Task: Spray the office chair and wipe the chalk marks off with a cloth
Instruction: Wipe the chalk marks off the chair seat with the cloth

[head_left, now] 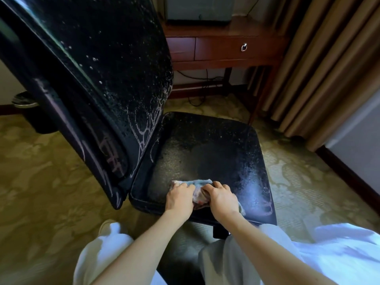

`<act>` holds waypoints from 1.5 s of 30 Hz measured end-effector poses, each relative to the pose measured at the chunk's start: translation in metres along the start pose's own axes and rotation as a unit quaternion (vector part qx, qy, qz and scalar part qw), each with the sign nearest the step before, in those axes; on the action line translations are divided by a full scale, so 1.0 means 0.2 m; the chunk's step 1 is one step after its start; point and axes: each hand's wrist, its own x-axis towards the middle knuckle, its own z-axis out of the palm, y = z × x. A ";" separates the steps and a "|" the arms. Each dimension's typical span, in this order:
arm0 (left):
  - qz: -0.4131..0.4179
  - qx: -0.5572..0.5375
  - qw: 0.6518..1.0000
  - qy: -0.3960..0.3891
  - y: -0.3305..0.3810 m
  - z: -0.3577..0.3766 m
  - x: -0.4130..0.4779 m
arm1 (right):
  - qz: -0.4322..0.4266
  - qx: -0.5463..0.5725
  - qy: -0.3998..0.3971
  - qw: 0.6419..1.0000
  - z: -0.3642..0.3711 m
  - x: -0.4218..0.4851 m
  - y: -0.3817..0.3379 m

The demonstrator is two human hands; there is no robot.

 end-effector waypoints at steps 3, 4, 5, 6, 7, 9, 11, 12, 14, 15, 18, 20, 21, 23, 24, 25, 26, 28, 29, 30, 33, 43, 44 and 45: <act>-0.002 -0.003 1.000 0.012 0.01 0.01 0.01 | 0.000 0.002 0.004 1.000 0.01 0.01 0.01; -0.004 -0.005 1.000 0.014 0.02 0.01 0.01 | -0.001 0.001 0.005 1.000 0.01 0.01 0.02; -0.006 -0.006 1.000 0.015 0.02 0.01 0.01 | -0.004 -0.001 0.007 1.000 0.01 0.02 0.03; -0.006 -0.007 1.000 0.016 0.03 0.01 0.01 | -0.007 0.000 0.010 1.000 0.01 0.02 0.03; -0.007 -0.005 1.000 0.016 0.03 0.02 0.01 | -0.009 0.001 0.013 1.000 0.02 0.02 0.04; -0.010 0.001 1.000 0.012 0.05 0.02 0.01 | -0.013 0.001 0.015 1.000 0.02 0.03 0.05; -0.010 0.012 1.000 0.009 0.07 0.02 0.01 | -0.011 0.004 0.008 1.000 0.01 0.04 0.07; -0.009 0.017 1.000 0.009 0.07 0.01 0.01 | -0.012 0.004 0.005 1.000 0.01 0.04 0.08; -0.009 0.021 1.000 0.013 0.08 0.02 0.02 | -0.024 -0.001 0.005 1.000 -0.01 0.06 0.11; -0.010 0.019 1.000 0.014 0.08 0.02 0.04 | -0.032 -0.004 0.009 0.999 -0.01 0.08 0.12; -0.025 0.017 0.999 0.018 0.09 0.02 0.13 | -0.045 -0.005 0.021 0.999 -0.03 0.17 0.14; -0.041 0.016 0.999 0.022 0.08 0.01 0.21 | -0.046 -0.002 0.024 0.999 -0.04 0.25 0.13; -0.049 0.015 0.998 0.025 0.07 0.00 0.25 | -0.048 0.000 0.025 0.999 -0.05 0.30 0.12; -0.062 0.019 0.997 0.032 0.03 -0.01 0.34 | -0.054 0.001 0.028 0.998 -0.06 0.41 0.09; -0.068 0.021 0.997 0.036 0.01 -0.02 0.39 | -0.058 0.001 0.030 0.998 -0.06 0.46 0.08; -0.075 0.022 0.996 0.041 0.00 -0.03 0.44 | -0.061 0.003 0.029 0.998 -0.07 0.52 0.07; -0.083 0.022 0.995 0.047 -0.02 -0.03 0.49 | -0.063 0.006 0.028 0.998 -0.08 0.58 0.05; -0.102 0.021 0.993 0.061 -0.05 -0.04 0.61 | -0.065 0.009 0.032 0.997 -0.10 0.71 0.03; -0.112 0.019 0.991 0.068 -0.06 -0.05 0.68 | -0.069 0.010 0.038 0.997 -0.10 0.78 0.02; -0.121 0.017 0.990 0.075 -0.08 -0.05 0.75 | -0.073 0.013 0.045 0.996 -0.11 0.85 0.01; -0.133 0.021 0.986 0.098 -0.11 -0.06 0.96 | -0.087 0.018 0.065 0.994 -0.13 1.05 0.01; -0.148 0.070 0.977 0.134 -0.18 -0.09 1.65 | -0.089 0.030 0.121 0.988 -0.20 1.70 0.05; -0.148 0.072 0.977 0.138 -0.19 -0.10 1.70 | -0.086 0.032 0.127 0.988 -0.20 1.75 0.05; -0.149 0.072 0.976 0.141 -0.19 -0.10 1.74 | -0.082 0.034 0.132 0.987 -0.21 1.80 0.05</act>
